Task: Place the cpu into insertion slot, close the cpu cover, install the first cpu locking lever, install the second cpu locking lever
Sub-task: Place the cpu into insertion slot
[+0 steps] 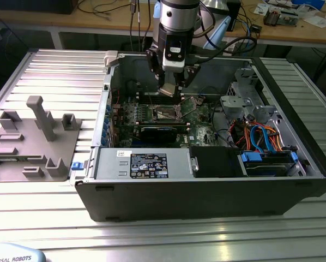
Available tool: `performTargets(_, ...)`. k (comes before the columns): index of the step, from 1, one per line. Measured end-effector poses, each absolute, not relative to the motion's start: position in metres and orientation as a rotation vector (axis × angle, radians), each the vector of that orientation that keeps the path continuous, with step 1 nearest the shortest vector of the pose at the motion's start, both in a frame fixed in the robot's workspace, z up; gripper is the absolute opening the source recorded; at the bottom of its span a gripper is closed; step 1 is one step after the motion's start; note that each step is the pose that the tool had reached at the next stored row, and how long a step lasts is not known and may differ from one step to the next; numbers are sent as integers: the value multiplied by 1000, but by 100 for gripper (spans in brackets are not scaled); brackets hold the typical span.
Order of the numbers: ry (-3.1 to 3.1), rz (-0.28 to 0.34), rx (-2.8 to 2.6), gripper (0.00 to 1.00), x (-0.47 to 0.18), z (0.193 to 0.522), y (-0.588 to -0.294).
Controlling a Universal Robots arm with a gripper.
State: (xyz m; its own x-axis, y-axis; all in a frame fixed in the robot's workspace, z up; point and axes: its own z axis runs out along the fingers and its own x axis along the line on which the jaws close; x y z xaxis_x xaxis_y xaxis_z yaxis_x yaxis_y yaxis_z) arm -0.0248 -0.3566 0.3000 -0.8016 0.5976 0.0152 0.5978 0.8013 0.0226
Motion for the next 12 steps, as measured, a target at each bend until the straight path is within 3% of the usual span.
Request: performTargets(12, -2958, -41, -1036, 54, -25, 300, -357)
